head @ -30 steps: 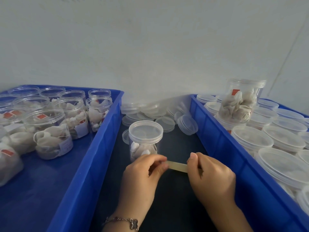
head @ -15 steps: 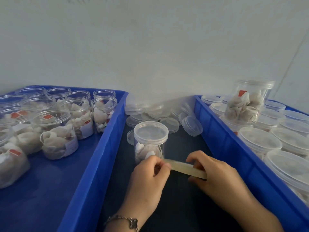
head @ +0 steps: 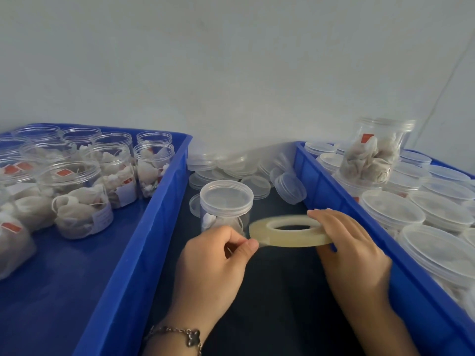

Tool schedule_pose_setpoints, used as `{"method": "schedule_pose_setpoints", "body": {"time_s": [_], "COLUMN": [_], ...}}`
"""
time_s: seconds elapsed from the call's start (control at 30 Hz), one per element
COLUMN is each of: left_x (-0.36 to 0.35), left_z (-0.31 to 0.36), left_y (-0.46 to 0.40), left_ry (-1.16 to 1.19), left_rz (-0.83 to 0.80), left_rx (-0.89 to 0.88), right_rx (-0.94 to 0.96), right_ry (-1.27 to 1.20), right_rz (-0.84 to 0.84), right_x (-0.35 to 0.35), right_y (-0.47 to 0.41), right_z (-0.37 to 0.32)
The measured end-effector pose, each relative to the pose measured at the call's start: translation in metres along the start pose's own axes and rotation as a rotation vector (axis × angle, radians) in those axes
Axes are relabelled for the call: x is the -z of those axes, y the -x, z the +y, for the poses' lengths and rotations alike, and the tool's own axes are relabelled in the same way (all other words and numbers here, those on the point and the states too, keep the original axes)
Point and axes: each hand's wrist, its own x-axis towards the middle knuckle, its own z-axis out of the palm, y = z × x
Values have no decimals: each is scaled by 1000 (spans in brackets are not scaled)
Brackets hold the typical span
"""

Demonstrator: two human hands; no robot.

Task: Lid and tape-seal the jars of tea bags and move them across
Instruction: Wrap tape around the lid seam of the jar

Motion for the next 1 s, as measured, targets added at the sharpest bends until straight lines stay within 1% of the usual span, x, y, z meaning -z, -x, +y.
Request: {"method": "schedule_pose_setpoints", "body": {"time_s": [0.07, 0.13, 0.17, 0.23, 0.3, 0.33, 0.4, 0.47, 0.67, 0.8, 1.0], "left_x": [4, 7, 9, 11, 11, 11, 7, 3, -3, -9, -12], "left_z": [2, 3, 2, -2, -7, -10, -16, -19, -24, -29, -28], "left_y": [0, -1, -1, -2, -4, -5, -7, -8, -17, -19, -22], "left_ry": [-130, -266, -308, -339, -288, -240, -146, -103, -28, -63, -65], "left_rz": [76, 203, 276, 416, 518, 539, 526, 509, 520, 523, 521], "left_rx": [-111, -220, -244, -225, -112, -36, 85, 115, 47, 15, 23], "right_rx": [17, 44, 56, 70, 62, 58, 48, 31, 8, 2, -8], "right_ry": [31, 55, 62, 64, 69, 71, 75, 66, 45, 41, 15], "right_rz": [87, 144, 168, 205, 229, 230, 225, 228, 298, 308, 302], "right_x": [-3, -6, -7, -8, -8, -9, -13, -16, -22, -27, -31], "right_y": [2, 4, 5, 5, 4, 4, 6, 8, 8, 5, 6], "right_z": [-2, -3, -2, 1, 4, 6, 7, 8, 12, 15, 18]}}
